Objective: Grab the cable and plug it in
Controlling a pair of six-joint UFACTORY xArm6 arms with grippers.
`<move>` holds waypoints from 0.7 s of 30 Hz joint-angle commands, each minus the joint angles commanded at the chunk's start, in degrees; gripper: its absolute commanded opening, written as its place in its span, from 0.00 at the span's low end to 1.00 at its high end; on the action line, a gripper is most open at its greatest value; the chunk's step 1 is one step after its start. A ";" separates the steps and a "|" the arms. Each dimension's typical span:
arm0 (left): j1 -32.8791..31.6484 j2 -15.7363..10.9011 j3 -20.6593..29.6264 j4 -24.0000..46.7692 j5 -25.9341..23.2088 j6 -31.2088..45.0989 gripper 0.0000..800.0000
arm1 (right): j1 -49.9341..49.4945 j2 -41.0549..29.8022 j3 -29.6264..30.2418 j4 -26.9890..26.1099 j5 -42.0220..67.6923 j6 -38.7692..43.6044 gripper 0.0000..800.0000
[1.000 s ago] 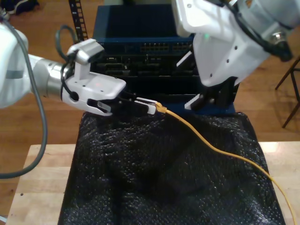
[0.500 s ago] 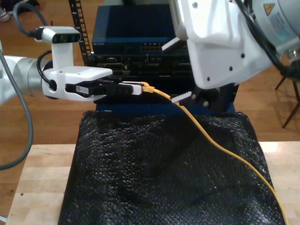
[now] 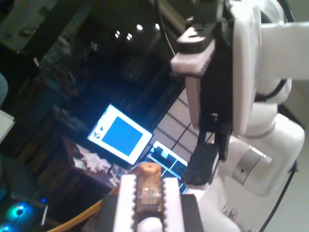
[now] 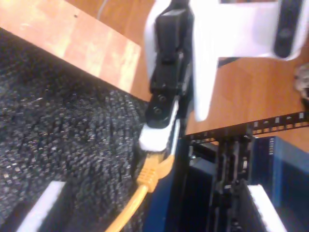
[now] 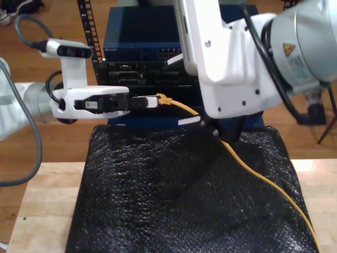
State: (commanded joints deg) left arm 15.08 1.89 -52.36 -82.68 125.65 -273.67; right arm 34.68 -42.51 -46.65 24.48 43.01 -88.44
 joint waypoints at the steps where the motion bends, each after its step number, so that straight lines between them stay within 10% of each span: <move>1: -0.09 0.35 0.26 -0.26 0.26 -0.26 0.00 | 0.09 0.00 0.26 0.00 -0.26 -0.09 0.98; 21: -1.67 1.14 2.37 -2.73 7.74 -1.67 0.00 | 2.55 -0.88 0.97 0.00 -1.85 -1.85 0.94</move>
State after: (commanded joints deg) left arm 13.41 3.03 -49.99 -85.41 133.38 -275.34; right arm 37.23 -43.38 -45.68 24.48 41.16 -90.29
